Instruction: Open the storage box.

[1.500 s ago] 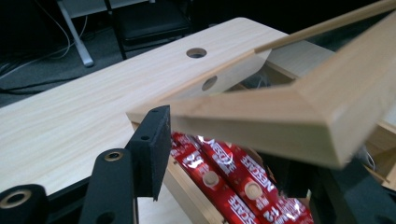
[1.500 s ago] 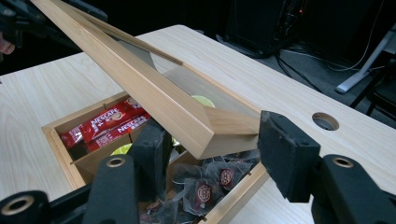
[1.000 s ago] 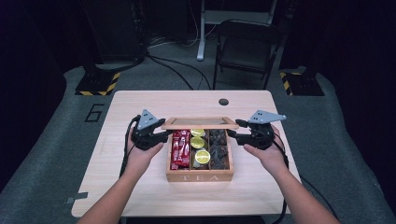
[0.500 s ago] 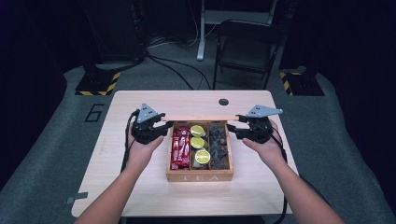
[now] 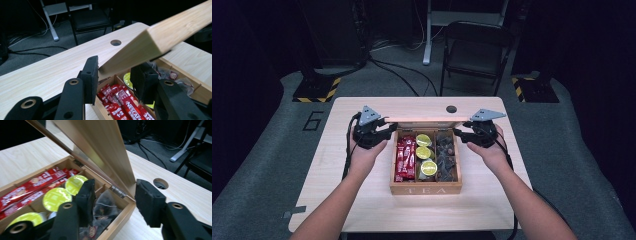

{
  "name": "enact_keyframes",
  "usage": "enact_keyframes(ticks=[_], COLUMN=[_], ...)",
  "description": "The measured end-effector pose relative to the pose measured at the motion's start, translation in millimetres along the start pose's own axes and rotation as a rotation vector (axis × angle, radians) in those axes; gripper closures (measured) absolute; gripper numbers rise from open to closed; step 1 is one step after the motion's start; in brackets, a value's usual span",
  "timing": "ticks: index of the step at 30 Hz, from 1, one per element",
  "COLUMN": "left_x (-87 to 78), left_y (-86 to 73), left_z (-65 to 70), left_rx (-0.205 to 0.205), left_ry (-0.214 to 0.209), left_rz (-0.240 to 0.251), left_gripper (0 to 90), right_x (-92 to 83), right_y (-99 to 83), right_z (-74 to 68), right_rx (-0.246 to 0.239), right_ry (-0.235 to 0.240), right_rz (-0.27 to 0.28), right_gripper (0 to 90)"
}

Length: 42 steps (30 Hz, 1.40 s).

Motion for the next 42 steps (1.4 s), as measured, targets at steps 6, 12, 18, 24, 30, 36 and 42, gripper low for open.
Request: enact_keyframes(ticks=[6, 12, 18, 24, 30, 36, 42], left_x=[2.2, 4.0, 5.5, 8.6, 10.8, 12.4, 12.6], left_y=[3.3, 6.3, 6.9, 4.9, -1.5, -6.7, -13.7], left_z=[-2.3, -4.5, -6.3, -5.5, -5.3, -3.5, -1.6], left_rx=[-0.014, -0.017, -0.049, -0.060, -0.059, -0.053, -0.056], left_ry=[0.006, 0.011, 0.013, 0.025, 0.029, 0.033, 0.025], left_rz=[0.010, 0.006, 0.023, 0.031, 0.013, -0.003, -0.019], left_gripper=[59.2, 59.8, 60.2, 57.5, 55.2, 53.7, 52.8], right_x=[13.4, 21.3, 27.9, 30.7, 32.8, 35.0, 39.4], right_y=[-0.2, 2.6, 5.3, 5.6, 8.3, 11.3, 17.1], right_z=[9.5, 13.8, 18.4, 20.7, 23.9, 26.9, 32.5], right_rx=[0.045, 0.045, 0.062, 0.062, 0.089, 0.099, 0.080], right_ry=[-0.004, -0.018, -0.009, -0.009, -0.014, -0.026, -0.048], right_rz=[0.004, 0.006, 0.010, 0.015, 0.025, 0.025, 0.018], right_gripper=[56.1, 57.2, 57.1, 57.8, 58.7, 59.9, 62.1])
Point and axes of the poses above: each handheld gripper's, and its own axes: x roughly forward along the jaws, y roughly out of its top, z roughly to its right, the point moved 8 cm from there along x, roughly forward along the jaws, and after that the axes turned 4 degrees about -z, right-handed, at the moved point
